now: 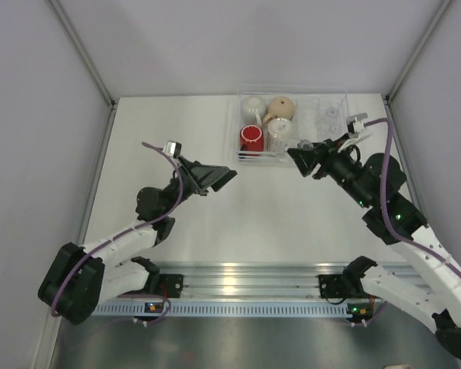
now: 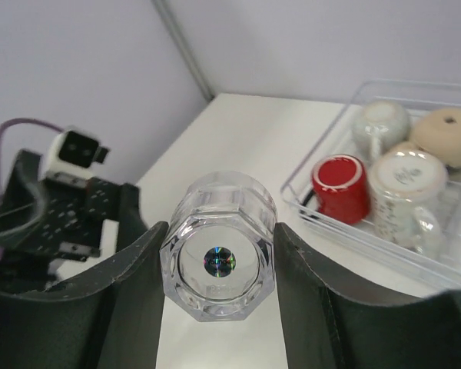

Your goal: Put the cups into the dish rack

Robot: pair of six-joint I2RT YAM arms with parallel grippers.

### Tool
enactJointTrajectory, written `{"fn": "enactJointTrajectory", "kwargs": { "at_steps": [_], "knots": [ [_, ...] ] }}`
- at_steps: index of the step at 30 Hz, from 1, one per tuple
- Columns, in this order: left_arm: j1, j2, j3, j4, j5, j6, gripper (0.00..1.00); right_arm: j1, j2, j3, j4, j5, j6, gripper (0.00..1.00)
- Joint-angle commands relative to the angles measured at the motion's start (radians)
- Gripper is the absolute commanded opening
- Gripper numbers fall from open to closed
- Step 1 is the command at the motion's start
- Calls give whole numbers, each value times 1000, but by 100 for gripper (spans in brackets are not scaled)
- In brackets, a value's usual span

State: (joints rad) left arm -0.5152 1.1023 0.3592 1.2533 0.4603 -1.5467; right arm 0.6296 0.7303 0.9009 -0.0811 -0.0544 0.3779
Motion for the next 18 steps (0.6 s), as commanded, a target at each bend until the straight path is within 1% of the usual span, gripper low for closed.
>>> {"fn": "enactJointTrajectory", "kwargs": {
  "at_steps": [1, 2, 3, 4, 5, 6, 7, 8, 9, 10, 11, 12, 13, 16, 18],
  "knots": [
    [-3, -37, 81, -93, 70, 159, 98, -21, 88, 160, -291, 269, 7, 0],
    [-6, -59, 107, -312, 83, 222, 98, -34, 106, 179, -316, 303, -2, 0],
    [-12, -111, 127, -418, 81, 288, 98, -42, 118, 194, -354, 321, -11, 0],
    [-28, -140, 153, -493, 49, 395, 98, -51, 144, 219, -364, 338, -19, 0],
    [-35, -166, 165, -641, 28, 442, 98, -65, 159, 234, -376, 370, -26, 0],
    [-42, -218, 184, -722, 9, 489, 98, -74, 181, 254, -422, 392, -40, 0],
    [-51, -235, 239, -806, -46, 596, 98, -86, 232, 298, -446, 415, -46, 0],
    [-57, -251, 274, -919, -78, 655, 98, -117, 259, 318, -474, 441, -53, 0],
    [-66, -257, 312, -1103, -121, 715, 98, -139, 286, 337, -491, 438, -62, 0],
    [-87, -254, 381, -1196, -158, 819, 98, -166, 337, 366, -515, 433, -65, 0],
    [-100, -249, 412, -1257, -228, 861, 98, -220, 359, 378, -519, 418, -68, 0],
    [-111, -240, 437, -1392, -250, 897, 98, -243, 383, 388, -522, 409, -79, 0],
    [-124, -216, 479, -1434, -265, 959, 98, -269, 421, 404, -526, 404, -80, 0],
    [-126, -200, 524, -1540, -273, 1026, 98, -372, 493, 418, -505, 401, -86, 0],
    [-126, -225, 515, -1540, -281, 1031, 98, -402, 530, 420, -476, 377, -103, 0]
  ]
}}
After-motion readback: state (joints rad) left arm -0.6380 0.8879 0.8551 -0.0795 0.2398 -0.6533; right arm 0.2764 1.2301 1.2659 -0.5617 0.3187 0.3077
